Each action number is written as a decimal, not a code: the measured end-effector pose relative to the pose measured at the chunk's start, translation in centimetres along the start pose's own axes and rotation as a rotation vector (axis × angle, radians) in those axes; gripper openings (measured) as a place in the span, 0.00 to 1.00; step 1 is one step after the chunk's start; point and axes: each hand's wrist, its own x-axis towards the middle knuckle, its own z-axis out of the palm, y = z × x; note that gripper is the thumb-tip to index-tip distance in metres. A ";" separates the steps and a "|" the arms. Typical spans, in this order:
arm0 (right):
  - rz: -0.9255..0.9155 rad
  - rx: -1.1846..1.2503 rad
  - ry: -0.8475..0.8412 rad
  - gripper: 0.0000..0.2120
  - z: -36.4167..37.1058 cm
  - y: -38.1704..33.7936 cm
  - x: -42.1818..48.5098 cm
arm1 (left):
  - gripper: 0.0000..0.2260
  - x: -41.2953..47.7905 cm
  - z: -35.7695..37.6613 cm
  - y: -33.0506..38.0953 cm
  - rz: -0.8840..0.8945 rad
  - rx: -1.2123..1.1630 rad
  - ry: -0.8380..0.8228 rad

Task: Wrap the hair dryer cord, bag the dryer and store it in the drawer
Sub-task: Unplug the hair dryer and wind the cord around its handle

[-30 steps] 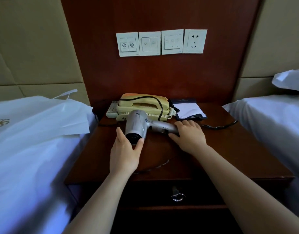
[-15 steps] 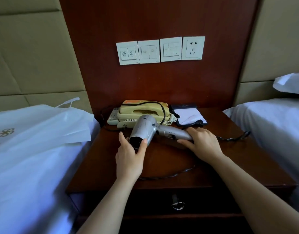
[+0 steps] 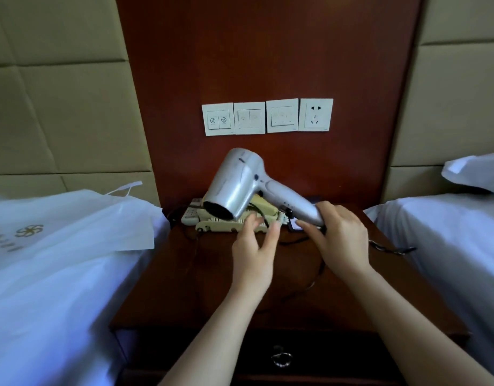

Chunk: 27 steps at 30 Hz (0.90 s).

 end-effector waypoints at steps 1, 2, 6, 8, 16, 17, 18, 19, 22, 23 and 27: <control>-0.044 0.013 0.007 0.18 -0.1 -0.4 0.1 | 0.24 0.0 0.6 0.9 -0.043 -0.100 -0.025; -0.085 0.027 0.009 0.18 -0.2 -0.9 0.3 | 0.25 0.0 1.2 1.5 -0.081 -0.203 -0.018; -0.183 0.020 -0.044 0.17 -0.1 -2.4 0.1 | 0.18 0.5 1.9 3.4 -0.276 -0.522 0.188; -0.216 -0.001 -0.045 0.15 0.0 -2.6 -0.2 | 0.22 1.0 1.7 3.4 -0.287 -0.641 0.267; -0.201 -0.088 -0.090 0.41 -1.3 -0.8 -0.4 | 0.18 2.1 -0.4 3.0 -0.303 -0.842 0.282; -0.199 -0.108 -0.118 0.41 -1.4 -0.3 -0.4 | 0.15 2.3 -1.0 3.1 -0.298 -0.867 0.287; -0.200 -0.133 -0.145 0.39 -1.5 0.2 -0.4 | 0.14 2.5 -1.7 3.1 -0.295 -0.865 0.294; -0.204 -0.158 -0.168 0.37 -1.5 0.7 -0.5 | 0.13 2.5 -2.4 2.9 -0.293 -0.848 0.298; -0.173 -0.172 -0.276 0.29 -1.5 1.5 -1.2 | 0.15 2.2 -4.0 2.3 -0.266 -0.747 0.291; -0.149 -0.157 -0.325 0.26 -1.5 1.5 -1.4 | 0.16 2.0 -4.4 2.0 -0.266 -0.724 0.294; -0.131 -0.171 -0.342 0.25 -1.9 1.1 -1.3 | 0.16 1.5 -6.0 0.9 -0.289 -0.673 0.324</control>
